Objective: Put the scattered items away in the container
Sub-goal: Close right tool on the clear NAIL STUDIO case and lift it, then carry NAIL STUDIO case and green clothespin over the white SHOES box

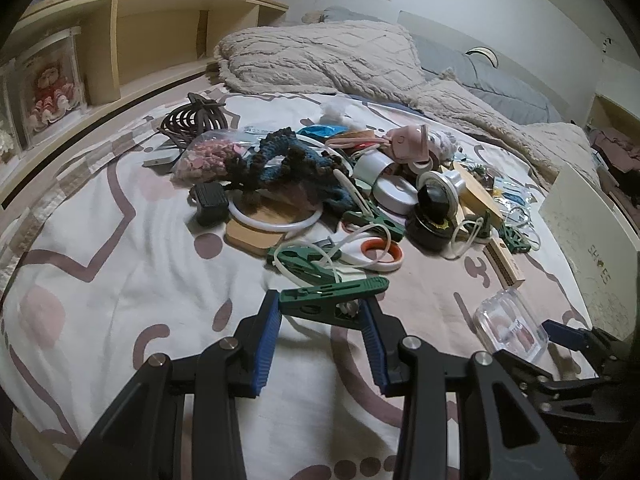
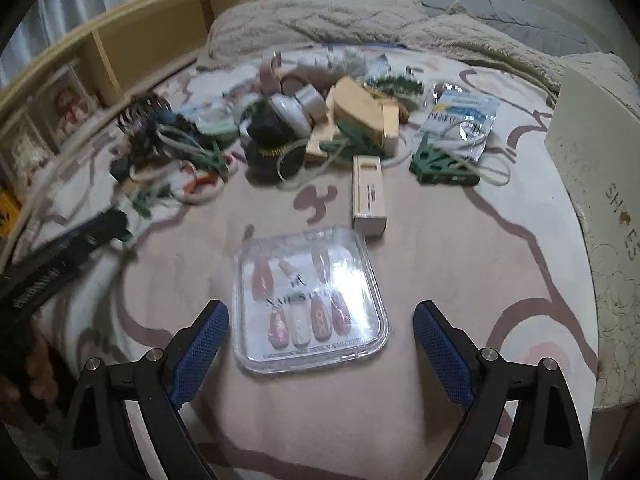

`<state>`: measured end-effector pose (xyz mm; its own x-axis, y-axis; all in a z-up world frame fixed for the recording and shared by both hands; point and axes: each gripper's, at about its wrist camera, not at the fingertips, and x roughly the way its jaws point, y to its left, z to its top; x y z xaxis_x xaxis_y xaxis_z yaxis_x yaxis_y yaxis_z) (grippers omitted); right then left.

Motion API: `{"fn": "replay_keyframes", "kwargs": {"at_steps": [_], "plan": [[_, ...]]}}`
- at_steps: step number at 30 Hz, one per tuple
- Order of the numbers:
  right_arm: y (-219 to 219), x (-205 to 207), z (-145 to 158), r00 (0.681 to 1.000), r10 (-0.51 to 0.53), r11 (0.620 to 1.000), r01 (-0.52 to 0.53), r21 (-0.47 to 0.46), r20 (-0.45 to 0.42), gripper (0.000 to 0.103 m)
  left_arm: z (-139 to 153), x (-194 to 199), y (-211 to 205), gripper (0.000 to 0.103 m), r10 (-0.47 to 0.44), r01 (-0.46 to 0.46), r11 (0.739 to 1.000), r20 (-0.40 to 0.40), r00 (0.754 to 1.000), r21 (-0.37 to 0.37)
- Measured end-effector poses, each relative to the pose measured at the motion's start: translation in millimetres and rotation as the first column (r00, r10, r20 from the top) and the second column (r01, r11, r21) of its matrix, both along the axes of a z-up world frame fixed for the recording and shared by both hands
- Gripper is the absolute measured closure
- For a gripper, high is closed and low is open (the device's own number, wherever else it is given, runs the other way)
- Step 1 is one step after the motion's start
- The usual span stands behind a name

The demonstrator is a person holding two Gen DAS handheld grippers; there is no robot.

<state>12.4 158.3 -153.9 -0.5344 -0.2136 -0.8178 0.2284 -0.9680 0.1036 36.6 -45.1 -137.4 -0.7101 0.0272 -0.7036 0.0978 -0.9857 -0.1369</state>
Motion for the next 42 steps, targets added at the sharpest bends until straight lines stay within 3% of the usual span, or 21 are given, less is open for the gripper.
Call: {"fn": "replay_keyframes", "kwargs": {"at_steps": [6,9,19,29,42], "plan": [[1,-6,-3,1.0,-0.002,1.0,0.001,-0.005,-0.02,0.01,0,0,1,0.064,-0.011,0.011,1.0,0.0,1.0,0.009],[0,-7,-1,0.999,0.003,1.0,-0.003,0.0,-0.034,0.027,1,1,1,0.064,-0.014,0.014,1.0,-0.001,1.0,0.012],[2,-4,5,0.999,-0.008,1.0,0.007,-0.027,-0.05,0.027,2,2,1,0.064,-0.016,0.016,1.0,-0.004,1.0,0.01],[6,7,34,0.992,-0.008,0.998,0.0,-0.068,-0.123,0.027,10,2,4,0.064,-0.015,0.015,1.0,-0.022,1.0,-0.019],[50,12,73,0.964,-0.115,0.988,0.087,-0.126,-0.238,0.027,27,0,55,0.064,-0.088,0.084,0.995,-0.08,0.993,-0.05]]}}
